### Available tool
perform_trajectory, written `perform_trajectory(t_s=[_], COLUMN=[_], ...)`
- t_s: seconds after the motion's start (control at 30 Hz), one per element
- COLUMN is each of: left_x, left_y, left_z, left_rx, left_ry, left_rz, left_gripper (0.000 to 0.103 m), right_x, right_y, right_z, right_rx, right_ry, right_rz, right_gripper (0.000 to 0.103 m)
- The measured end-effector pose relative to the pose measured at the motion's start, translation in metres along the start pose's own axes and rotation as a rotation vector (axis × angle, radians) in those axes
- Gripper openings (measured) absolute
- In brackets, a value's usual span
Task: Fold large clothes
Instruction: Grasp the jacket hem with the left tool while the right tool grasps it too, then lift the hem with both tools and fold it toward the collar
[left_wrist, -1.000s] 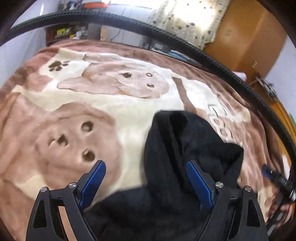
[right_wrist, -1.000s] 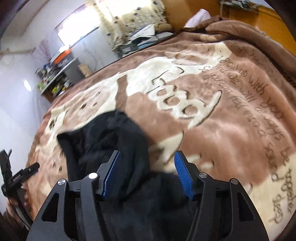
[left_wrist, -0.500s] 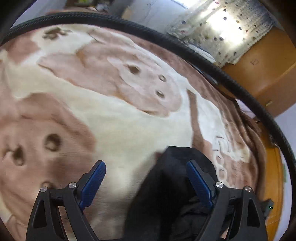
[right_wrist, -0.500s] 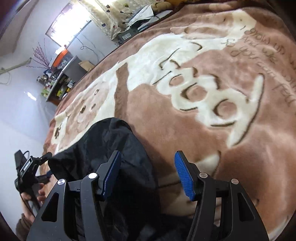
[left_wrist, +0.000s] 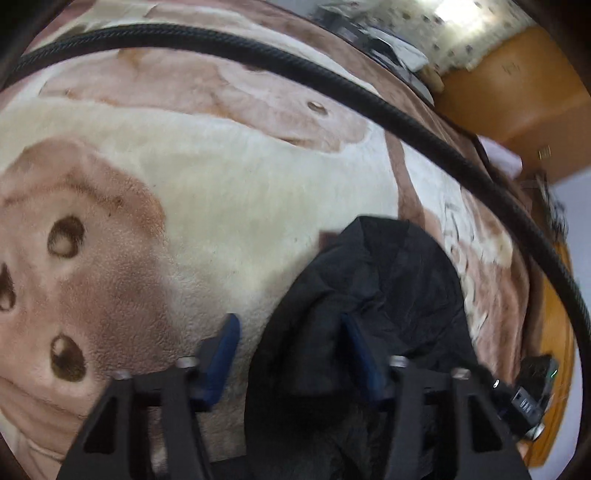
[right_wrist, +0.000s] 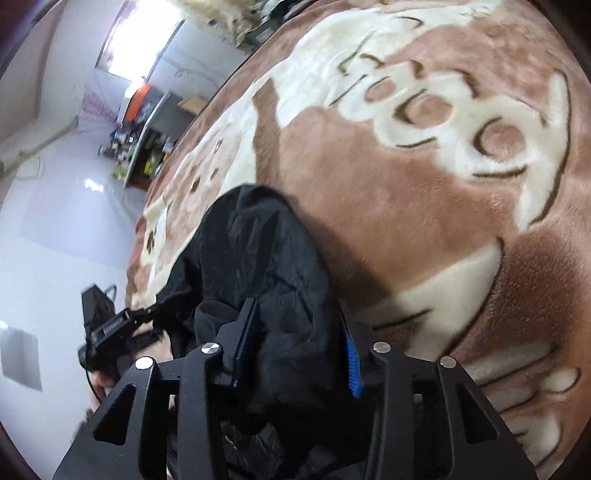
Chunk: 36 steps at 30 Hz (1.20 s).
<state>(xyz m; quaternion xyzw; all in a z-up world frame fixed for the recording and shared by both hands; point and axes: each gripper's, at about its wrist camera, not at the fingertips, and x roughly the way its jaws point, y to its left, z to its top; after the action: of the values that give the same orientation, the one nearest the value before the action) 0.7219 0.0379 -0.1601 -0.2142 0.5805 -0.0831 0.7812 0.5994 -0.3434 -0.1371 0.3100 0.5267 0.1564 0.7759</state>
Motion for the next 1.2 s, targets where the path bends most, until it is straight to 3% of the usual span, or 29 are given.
perform_trajectory(t_s=[0.1, 0.2, 0.4, 0.57, 0.63, 0.83, 0.97, 1.2], left_x=[-0.005, -0.015, -0.058, -0.103, -0.125, -0.159, -0.17, -0.174], left_y=[-0.011, -0.015, -0.022, -0.024, -0.024, -0.018, -0.012, 0.017], left_z=[-0.009, -0.017, -0.038, -0.066, -0.082, -0.121, -0.146, -0.19], left_rx=[0.075, 0.089, 0.153, 0.17, 0.189, 0.203, 0.234, 0.194], left_ry=[0.011, -0.006, -0.101, -0.189, -0.246, -0.304, -0.322, -0.338], left_rz=[0.046, 0.061, 0.092, 0.041, 0.029, 0.014, 0.022, -0.008], left_gripper=[0.022, 0.017, 0.015, 0.015, 0.015, 0.015, 0.015, 0.015], right_x=[-0.001, -0.007, -0.03, -0.053, -0.062, -0.082, -0.092, -0.101], right_y=[0.017, 0.028, 0.058, 0.079, 0.089, 0.101, 0.102, 0.089], right_z=[-0.007, -0.012, -0.036, -0.06, -0.073, -0.104, -0.126, -0.159], right_rx=[-0.068, -0.121, -0.308, -0.439, -0.486, -0.539, -0.58, -0.598], right_ry=[0.012, -0.019, -0.106, -0.192, -0.222, -0.245, -0.268, -0.291], right_rz=[-0.031, -0.082, -0.231, -0.309, -0.323, -0.299, -0.311, -0.309], right_gripper=[0.021, 0.017, 0.014, 0.014, 0.014, 0.014, 0.014, 0.014])
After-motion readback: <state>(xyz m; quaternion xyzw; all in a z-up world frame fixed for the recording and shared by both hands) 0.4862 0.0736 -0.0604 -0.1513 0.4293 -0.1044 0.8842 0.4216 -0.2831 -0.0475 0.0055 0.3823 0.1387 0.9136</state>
